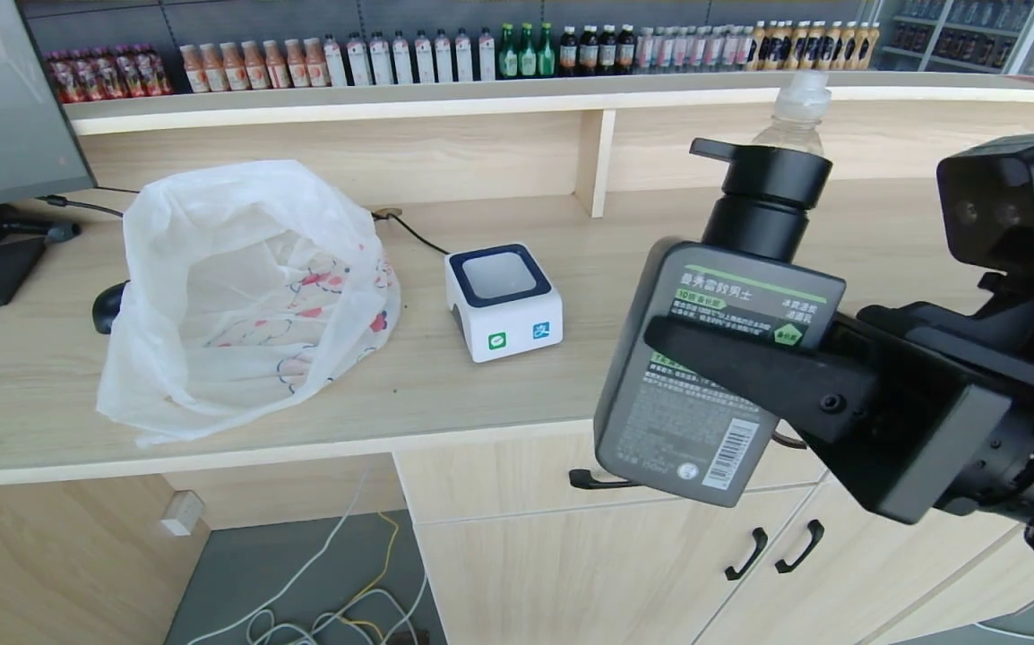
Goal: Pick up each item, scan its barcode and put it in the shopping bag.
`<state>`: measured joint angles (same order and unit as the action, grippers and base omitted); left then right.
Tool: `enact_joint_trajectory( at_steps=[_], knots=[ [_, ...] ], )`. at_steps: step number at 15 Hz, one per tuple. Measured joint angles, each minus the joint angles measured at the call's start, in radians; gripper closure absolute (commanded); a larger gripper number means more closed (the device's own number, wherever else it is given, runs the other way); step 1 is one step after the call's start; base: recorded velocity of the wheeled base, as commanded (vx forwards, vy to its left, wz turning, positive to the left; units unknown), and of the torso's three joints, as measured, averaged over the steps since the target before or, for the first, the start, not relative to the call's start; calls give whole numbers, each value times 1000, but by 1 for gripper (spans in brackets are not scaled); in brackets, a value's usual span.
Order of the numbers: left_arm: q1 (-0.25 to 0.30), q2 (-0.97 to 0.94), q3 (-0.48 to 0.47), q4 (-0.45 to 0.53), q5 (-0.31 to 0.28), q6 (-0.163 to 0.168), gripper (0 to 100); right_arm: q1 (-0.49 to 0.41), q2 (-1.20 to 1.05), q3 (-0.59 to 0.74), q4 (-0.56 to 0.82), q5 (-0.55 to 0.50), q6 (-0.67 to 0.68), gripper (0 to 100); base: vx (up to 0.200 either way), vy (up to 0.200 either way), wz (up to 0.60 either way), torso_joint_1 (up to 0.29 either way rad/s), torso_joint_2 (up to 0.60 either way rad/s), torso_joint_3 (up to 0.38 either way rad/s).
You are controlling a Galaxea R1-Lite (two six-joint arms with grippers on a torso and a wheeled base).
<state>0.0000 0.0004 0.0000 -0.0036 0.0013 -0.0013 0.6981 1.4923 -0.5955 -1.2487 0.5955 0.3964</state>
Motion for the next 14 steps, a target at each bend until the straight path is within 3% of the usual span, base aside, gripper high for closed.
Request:
enact_joint_trajectory(
  at_steps=[8, 11, 14],
  knots=[
    [0, 0, 0, 0, 0, 1, 0, -13, -46, 97, -36, -672, -255, 100, 0, 0, 0, 0, 0, 0],
    [0, 0, 0, 0, 0, 0, 0, -66, -40, 93, -36, -797, -425, 100, 0, 0, 0, 0, 0, 0],
    [0, 0, 0, 0, 0, 0, 0, -105, -40, 76, -63, -814, -483, 100, 0, 0, 0, 0, 0, 0]
  ],
)
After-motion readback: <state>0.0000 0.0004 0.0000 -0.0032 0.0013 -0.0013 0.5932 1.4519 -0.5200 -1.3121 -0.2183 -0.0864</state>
